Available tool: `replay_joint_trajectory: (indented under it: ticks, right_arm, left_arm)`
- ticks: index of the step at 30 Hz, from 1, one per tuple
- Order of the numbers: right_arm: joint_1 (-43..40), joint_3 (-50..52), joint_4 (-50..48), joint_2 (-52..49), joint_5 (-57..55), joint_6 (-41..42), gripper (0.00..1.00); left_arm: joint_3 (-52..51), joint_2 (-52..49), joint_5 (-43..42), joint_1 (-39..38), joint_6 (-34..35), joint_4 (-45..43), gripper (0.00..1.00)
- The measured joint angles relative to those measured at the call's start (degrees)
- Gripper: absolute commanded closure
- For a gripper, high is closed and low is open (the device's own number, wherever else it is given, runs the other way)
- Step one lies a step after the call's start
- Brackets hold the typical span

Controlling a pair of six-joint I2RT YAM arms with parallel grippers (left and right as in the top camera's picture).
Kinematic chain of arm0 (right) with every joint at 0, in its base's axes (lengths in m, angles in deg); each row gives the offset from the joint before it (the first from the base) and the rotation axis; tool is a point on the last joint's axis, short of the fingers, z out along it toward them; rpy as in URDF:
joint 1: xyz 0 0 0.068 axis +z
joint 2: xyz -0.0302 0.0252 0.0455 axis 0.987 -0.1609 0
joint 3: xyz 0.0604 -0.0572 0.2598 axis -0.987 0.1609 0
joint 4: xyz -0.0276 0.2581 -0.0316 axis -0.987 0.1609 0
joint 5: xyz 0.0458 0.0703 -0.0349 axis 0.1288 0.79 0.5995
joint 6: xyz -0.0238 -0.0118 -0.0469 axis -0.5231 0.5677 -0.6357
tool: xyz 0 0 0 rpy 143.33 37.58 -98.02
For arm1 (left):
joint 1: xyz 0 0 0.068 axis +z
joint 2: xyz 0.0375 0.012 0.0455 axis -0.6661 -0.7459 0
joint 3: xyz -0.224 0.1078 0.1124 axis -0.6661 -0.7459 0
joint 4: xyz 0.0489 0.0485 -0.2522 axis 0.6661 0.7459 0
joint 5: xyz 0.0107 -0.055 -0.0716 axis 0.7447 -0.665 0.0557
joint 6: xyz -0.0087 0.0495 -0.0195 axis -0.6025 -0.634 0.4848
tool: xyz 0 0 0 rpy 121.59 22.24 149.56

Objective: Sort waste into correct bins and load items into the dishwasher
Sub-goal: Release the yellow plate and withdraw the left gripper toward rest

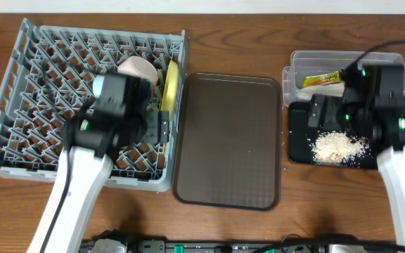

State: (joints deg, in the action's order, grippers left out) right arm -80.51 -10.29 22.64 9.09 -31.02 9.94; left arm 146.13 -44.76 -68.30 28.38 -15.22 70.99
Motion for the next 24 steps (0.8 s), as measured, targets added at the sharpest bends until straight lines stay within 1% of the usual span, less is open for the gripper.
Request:
replay_joint_trajectory:
  ticks: [4, 6, 10, 13, 16, 24]
  right_arm:
    - [0.00, 9.70, -5.20, 12.76, -1.40, 0.15, 0.01]
    - [0.00, 13.07, -5.49, 19.08, -3.08, 0.20, 0.01]
    - [0.00, 16.68, -4.42, 28.06, -6.27, 0.22, 0.01]
    - [0.00, 17.53, -1.40, 32.17, -7.58, 0.24, 0.01]
    - [0.00, 17.68, 2.54, 33.86, -8.26, 0.22, 0.01]
    - [0.00, 17.90, 10.78, 34.10, -8.79, 0.22, 0.01]
  left_arm:
    - [-8.37, 13.16, 0.04, 0.00, -0.07, -4.85, 0.11]
    - [-12.02, 19.63, 0.04, 0.00, -0.17, -5.88, 0.11]
    - [-16.72, 28.35, 0.04, 0.00, -0.20, -5.53, 0.11]
    - [-17.53, 31.23, 0.04, 0.00, -0.17, -5.49, 0.11]
    - [-17.53, 32.39, 0.04, 0.00, -0.17, -5.51, 0.10]
    - [-17.53, 32.33, 0.07, 0.00, -0.17, -5.51, 0.10]
